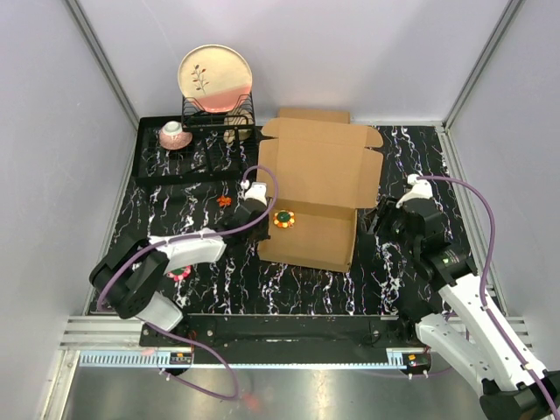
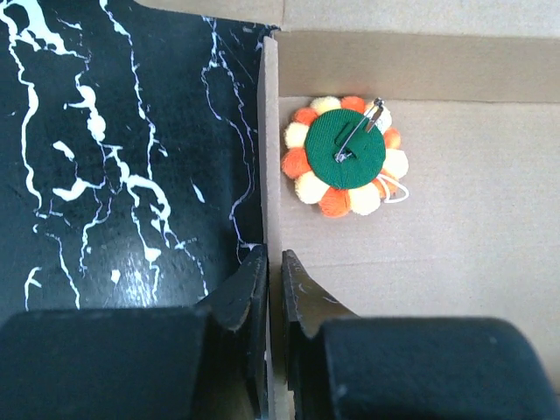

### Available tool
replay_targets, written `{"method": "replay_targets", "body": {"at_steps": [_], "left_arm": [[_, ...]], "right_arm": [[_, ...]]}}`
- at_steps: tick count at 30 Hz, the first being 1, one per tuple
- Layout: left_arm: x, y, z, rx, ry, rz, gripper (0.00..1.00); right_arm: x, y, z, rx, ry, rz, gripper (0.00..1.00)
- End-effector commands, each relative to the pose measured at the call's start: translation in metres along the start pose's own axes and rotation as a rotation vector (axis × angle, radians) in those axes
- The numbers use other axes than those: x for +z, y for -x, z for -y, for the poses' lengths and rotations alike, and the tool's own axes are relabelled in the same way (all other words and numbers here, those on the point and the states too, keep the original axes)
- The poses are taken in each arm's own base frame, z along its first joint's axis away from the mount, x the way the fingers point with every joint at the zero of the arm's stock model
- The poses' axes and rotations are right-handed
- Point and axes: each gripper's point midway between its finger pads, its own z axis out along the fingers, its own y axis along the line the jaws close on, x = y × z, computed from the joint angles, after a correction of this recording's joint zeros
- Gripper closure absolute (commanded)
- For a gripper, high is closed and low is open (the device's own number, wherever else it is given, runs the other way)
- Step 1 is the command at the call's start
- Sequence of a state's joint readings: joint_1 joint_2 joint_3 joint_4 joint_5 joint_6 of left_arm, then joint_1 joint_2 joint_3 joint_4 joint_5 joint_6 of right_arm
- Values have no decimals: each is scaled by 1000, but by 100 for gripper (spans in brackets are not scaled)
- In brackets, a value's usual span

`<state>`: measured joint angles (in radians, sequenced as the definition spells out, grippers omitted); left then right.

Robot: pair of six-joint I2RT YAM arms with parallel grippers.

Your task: Fold the paper box

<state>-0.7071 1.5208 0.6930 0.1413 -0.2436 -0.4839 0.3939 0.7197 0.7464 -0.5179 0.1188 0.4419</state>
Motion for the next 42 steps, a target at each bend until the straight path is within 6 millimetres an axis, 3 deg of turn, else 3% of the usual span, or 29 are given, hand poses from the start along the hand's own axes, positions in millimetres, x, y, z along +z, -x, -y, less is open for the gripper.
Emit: {"method": "replay_targets", "body": {"at_steps": [1, 6, 10, 16, 20, 21, 23, 24, 26, 27, 28, 30, 31, 35, 37, 42], "left_arm": [[-16, 6, 0, 71, 51, 44, 89], [-27, -4, -4, 49, 82, 47, 84], [-30, 0, -6, 27, 107, 52, 56], [-54, 42, 1, -11, 108, 143, 35], [-88, 81, 2, -46, 82, 255, 19], [-102, 101, 1, -83, 52, 318, 19], [-116, 119, 7, -121, -37, 362, 18], [-129, 142, -2, -169, -64, 432, 18], [-140, 161, 3, -191, -165, 469, 18], [-142, 173, -10, -214, -147, 495, 18], [-147, 185, -8, -218, -176, 502, 18], [-142, 199, -24, -252, -172, 499, 18], [-146, 205, -17, -260, -237, 492, 19], [-143, 227, -39, -327, -290, 515, 18], [-147, 236, -35, -326, -346, 514, 18], [-142, 244, -41, -326, -355, 510, 18]], "right_arm": [[-3, 6, -6, -11, 30, 30, 43], [-4, 9, -4, -9, 21, 45, 42], [-5, 20, 1, -16, -24, 67, 40], [-14, 54, 26, -11, -202, 187, 33], [-13, 82, 20, -27, -184, 315, 22], [-10, 85, 17, -41, -172, 314, 17], [-6, 100, 2, -83, -119, 349, 16], [4, 102, 1, -103, -122, 340, 16], [14, 115, -5, -137, -108, 352, 16], [33, 114, 9, -128, -146, 310, 16], [41, 115, 12, -115, -134, 287, 19], [57, 116, 15, -82, -104, 270, 20], [58, 121, 20, -66, -101, 285, 21], [74, 125, 21, -73, -47, 304, 22], [76, 132, 28, -59, -48, 332, 22], [95, 116, 33, -39, 43, 288, 25]]}}
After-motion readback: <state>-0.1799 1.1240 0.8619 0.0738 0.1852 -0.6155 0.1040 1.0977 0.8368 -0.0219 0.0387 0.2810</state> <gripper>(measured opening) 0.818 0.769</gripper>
